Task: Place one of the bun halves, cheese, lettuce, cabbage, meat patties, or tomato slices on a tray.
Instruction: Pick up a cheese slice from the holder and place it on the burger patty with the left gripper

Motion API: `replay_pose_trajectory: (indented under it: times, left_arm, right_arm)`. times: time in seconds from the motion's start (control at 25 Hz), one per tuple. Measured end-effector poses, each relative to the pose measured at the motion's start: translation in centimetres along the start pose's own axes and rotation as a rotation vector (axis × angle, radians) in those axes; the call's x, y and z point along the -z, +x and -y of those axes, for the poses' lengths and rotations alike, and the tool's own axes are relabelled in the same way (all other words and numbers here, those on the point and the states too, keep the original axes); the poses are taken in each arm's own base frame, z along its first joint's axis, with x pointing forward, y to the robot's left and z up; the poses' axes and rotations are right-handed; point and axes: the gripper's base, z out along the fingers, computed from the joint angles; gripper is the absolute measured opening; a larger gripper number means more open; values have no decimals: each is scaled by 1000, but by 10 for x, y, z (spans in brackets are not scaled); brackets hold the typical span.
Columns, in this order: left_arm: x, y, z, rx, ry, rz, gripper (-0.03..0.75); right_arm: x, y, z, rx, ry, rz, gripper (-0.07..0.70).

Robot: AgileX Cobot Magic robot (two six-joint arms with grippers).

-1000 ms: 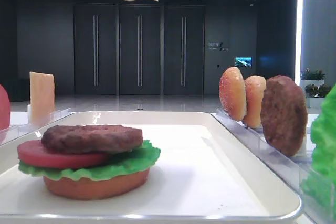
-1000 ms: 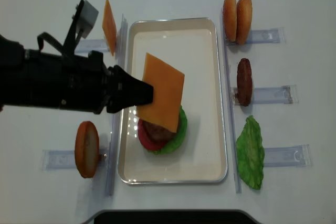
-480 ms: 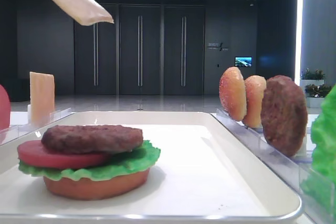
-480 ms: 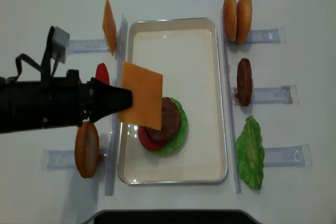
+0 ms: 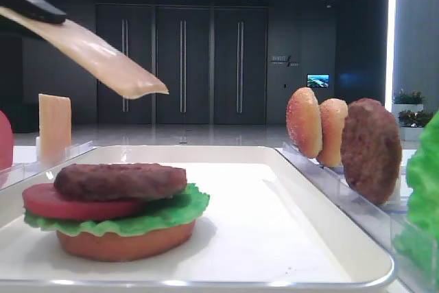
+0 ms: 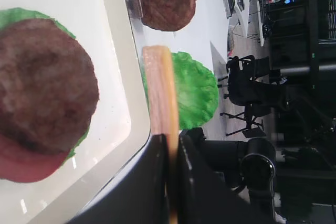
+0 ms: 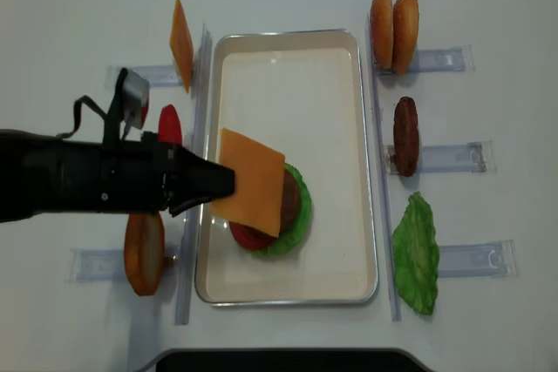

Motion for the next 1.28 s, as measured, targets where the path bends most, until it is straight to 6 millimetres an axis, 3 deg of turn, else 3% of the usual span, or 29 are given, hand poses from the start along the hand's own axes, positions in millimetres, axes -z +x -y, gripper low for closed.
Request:
replay_pose_trajectory:
  times: [0.68, 1.28]
  left_arm:
    - [-17, -2, -34, 71, 0, -49, 20]
    - [-22, -2, -45, 73, 4, -48, 20]
  right_arm:
    - [0, 0, 0, 0, 0, 0, 274]
    - [0, 0, 0, 0, 0, 0, 274]
